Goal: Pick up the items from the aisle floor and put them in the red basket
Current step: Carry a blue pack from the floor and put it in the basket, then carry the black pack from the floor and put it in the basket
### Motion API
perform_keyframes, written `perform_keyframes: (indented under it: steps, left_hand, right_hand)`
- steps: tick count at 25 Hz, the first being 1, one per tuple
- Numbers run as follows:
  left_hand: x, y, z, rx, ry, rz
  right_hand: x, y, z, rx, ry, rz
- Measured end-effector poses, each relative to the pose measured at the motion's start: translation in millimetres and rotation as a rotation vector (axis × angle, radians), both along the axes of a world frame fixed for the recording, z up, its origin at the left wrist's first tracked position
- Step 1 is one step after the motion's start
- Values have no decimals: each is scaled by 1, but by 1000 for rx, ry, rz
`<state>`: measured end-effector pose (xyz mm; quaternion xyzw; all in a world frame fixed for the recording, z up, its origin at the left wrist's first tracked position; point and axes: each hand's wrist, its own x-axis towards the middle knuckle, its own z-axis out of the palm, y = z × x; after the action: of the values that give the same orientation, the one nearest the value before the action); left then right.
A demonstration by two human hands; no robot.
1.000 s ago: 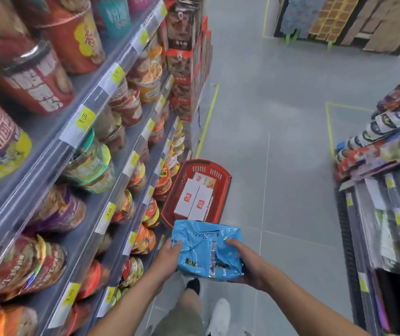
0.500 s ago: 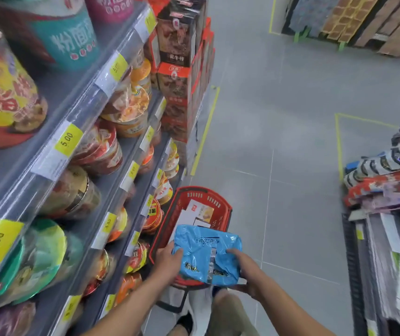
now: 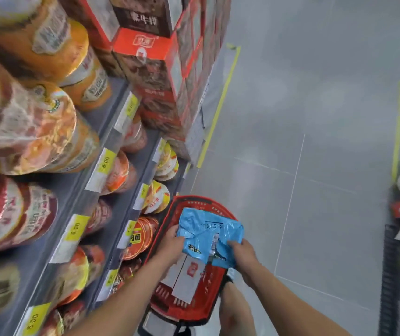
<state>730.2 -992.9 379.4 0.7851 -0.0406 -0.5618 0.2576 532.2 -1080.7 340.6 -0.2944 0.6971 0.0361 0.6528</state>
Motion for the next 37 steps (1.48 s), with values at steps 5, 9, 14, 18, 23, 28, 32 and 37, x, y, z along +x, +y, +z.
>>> perform_keyframes:
  steps: [5,9,14,18,23,28,32,37]
  left_hand:
    - [10,-45,-39,48,82,-40]
    - [11,-46,-49,190,45,-202]
    - [5,-38,-30,197,-4,-333]
    - [0,-21,7,101,-83,-440]
    - [-3,13,68,2,-194,-546]
    - [-4,65,122,-67,-306,-610]
    - [-8,99,169,-194,-413,-673]
    - [-9,147,206,-274,-588,-729]
  right_hand:
    - [29,-48,-16,134,-68,-8]
    - [34,-47,-29,206,-25,92]
    - [35,-37,-8,175,-27,105]
    - [34,-23,11,59,-27,288]
    - [29,4,47,-139,-31,512]
    - [30,38,137,-375,12,701]
    - [20,73,195,-620,99,899]
    - [16,105,273,-834,147,1163]
